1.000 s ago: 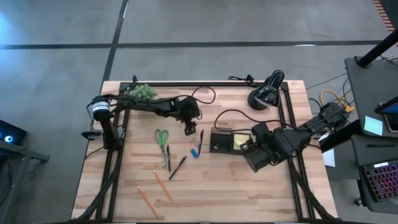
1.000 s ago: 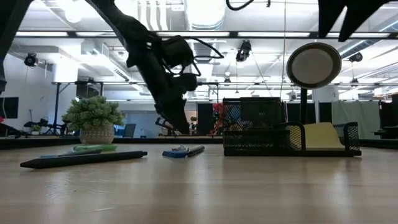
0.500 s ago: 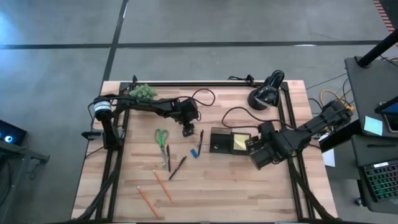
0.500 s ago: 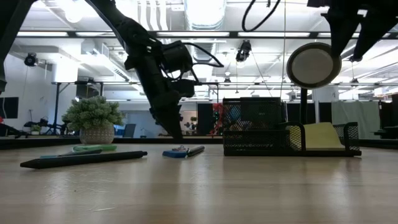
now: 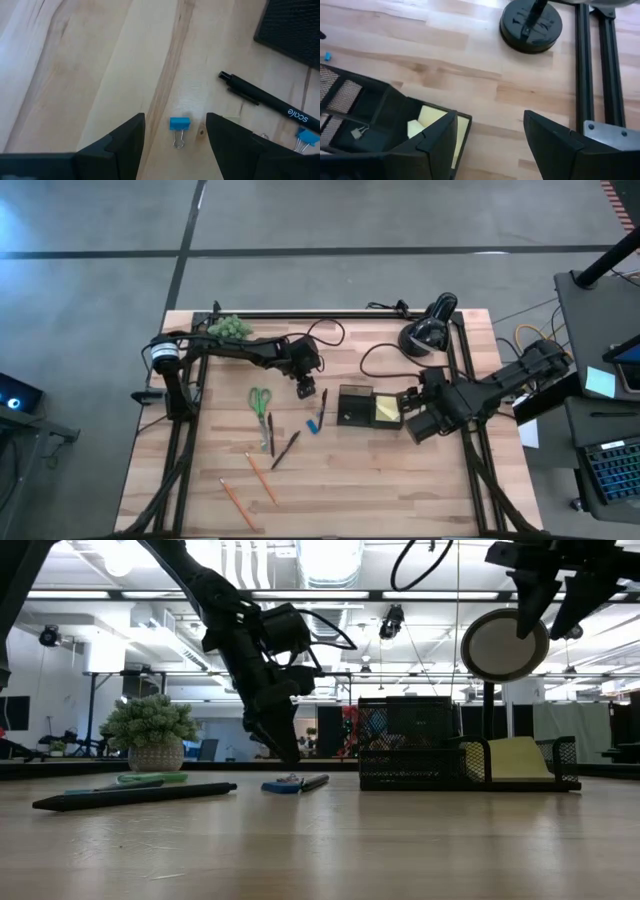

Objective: Pick and place office supplies into organizer
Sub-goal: Put the top blue binder clip into the black mesh organizer

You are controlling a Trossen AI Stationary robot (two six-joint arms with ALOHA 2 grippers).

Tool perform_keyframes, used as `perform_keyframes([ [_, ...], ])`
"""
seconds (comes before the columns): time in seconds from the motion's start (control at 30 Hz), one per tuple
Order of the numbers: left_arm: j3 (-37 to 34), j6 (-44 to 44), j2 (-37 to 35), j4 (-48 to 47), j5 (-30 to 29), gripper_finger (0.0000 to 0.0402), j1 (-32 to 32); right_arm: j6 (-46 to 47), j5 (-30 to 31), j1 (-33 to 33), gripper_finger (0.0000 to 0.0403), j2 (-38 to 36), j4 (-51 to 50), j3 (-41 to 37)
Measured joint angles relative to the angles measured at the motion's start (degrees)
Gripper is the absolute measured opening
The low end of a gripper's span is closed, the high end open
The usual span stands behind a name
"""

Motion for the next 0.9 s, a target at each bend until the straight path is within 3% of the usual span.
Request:
perform_keyframes([
  [0.2,0.0,0.0,0.0,0.0,0.0,0.0198,0.2,-5.1,-0.5,-2.1,0.0219,0.0,0.3,0.8],
  [0.5,0.0,0.0,0.0,0.0,2.5,0.0198,0.2,-5.5,-5.9,-2.6,0.0219,0.1,1.6,0.9],
  [0.9,-0.4,1.9,0.0,-1.7,3.0,0.0198,0.3,-5.4,-6.0,-2.7,0.0219,0.1,1.7,0.1],
])
